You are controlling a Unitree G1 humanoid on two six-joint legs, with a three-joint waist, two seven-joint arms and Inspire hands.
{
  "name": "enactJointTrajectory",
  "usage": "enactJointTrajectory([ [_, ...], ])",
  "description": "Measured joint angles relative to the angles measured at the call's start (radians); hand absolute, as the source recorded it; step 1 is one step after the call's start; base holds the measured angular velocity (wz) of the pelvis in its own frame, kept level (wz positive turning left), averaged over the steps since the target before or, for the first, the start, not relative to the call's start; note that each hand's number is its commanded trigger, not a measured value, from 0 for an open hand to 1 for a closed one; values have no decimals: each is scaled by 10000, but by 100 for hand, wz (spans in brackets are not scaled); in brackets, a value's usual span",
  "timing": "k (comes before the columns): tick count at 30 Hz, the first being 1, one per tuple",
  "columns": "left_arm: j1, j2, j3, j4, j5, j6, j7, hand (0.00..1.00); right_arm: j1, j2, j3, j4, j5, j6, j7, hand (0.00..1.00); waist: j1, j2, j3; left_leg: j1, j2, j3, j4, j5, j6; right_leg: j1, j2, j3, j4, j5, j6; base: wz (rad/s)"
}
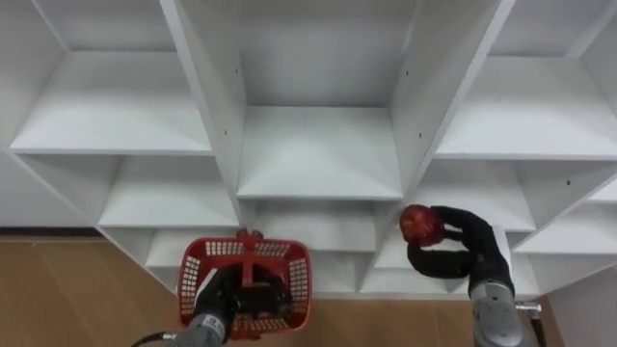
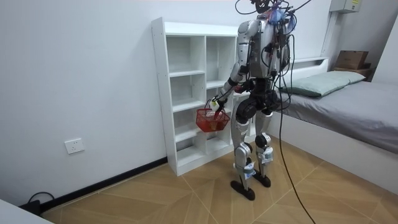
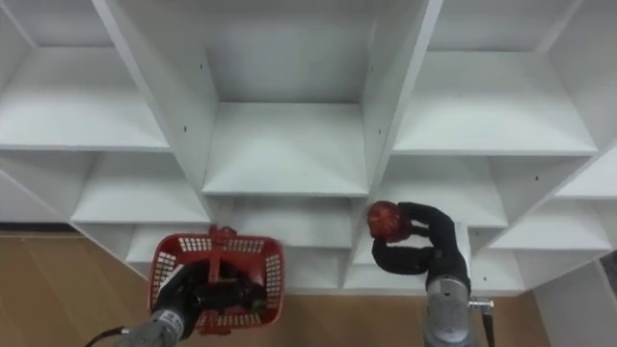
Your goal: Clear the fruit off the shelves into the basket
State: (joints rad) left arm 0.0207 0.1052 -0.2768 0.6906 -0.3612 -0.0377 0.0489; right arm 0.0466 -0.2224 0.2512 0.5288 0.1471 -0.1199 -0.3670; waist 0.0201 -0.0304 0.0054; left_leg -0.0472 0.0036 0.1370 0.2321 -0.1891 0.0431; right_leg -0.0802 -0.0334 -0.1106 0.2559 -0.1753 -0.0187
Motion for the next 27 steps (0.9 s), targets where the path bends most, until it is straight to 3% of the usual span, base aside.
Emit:
enactJointTrajectory([
  [5,1,-2,4,-105,10,-67,147,100,340,350,1,-407,-98,0,25,100,-184,-100,-24,195,-7,1,-120,1,-5,174,73,-11,-141,37,10,-4],
  [11,1,-29,1,-105,36,-68,296,100,457,360,1,-573,-372,0,118,100,-226,-228,-10,223,-5,-1,-281,0,-3,225,142,83,-358,160,41,-4],
  [14,-8,-35,9,-105,175,-67,395,100,565,404,4,-854,-434,0,227,100,-226,-217,-8,222,-5,-1,-314,-9,-11,224,180,258,-353,168,47,-7],
  [21,-19,-171,-3,-104,178,-67,581,100,574,675,10,-963,-789,0,690,100,-516,-143,41,227,-1,-2,-380,-9,-12,222,190,282,-348,169,46,-1],
  [27,-73,-249,1,-104,217,-67,571,100,758,732,14,-1171,-1411,1,1109,100,-545,-121,54,223,-5,-1,-432,-9,-12,156,202,286,-307,172,43,-1],
])
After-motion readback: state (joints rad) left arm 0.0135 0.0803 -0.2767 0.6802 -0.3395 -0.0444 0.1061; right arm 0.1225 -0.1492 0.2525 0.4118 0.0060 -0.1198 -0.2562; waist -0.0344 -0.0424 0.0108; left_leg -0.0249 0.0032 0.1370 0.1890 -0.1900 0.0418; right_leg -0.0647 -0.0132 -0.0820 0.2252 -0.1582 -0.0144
